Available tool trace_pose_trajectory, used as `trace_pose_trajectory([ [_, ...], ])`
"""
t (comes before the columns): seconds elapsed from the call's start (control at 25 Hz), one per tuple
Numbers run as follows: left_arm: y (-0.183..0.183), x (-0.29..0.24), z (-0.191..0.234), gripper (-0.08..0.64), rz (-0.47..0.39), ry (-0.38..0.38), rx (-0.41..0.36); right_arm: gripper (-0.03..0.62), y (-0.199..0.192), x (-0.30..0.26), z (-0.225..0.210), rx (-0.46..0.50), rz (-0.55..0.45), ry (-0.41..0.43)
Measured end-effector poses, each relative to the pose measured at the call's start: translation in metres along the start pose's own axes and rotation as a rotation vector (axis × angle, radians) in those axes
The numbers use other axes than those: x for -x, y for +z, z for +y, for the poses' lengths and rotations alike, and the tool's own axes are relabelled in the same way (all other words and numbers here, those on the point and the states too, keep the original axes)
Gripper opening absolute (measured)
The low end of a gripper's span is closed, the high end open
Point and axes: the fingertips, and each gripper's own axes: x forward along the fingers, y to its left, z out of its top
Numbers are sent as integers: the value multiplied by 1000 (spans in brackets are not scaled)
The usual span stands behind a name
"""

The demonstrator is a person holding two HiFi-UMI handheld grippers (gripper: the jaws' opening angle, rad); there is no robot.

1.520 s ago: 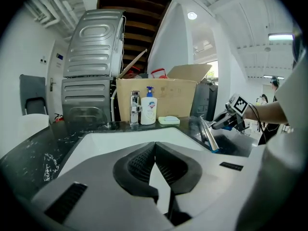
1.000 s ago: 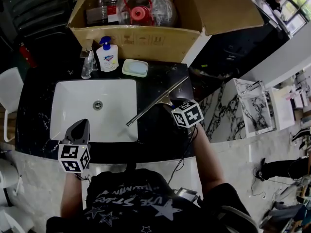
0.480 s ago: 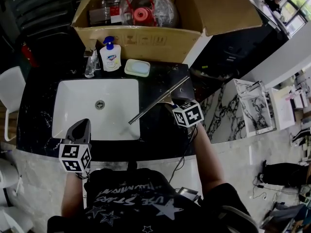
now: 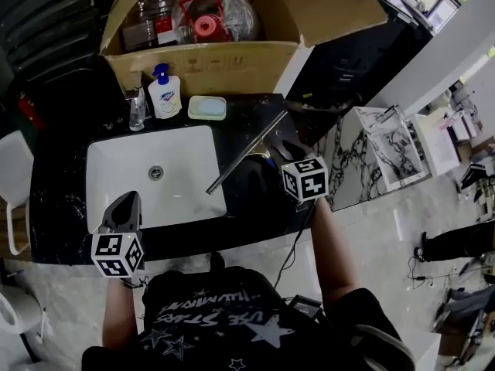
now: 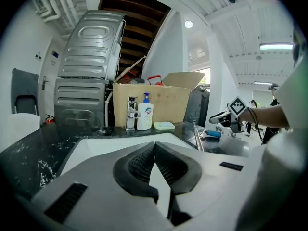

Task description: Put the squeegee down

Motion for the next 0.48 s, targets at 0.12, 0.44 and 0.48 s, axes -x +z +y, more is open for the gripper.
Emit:
trace_pose_trajectory([
  [0.12,5,2,7,18,-2,-31,-16,141,13,21,6,-64,-70,-44],
  [0.44,13,8,20,18,-6,-147,-59,58,36,68,51,-201,-218,-104],
  [0.48,14,10,21,18,-8,-160,-63,57,39,73,60,-203,-231,-107],
])
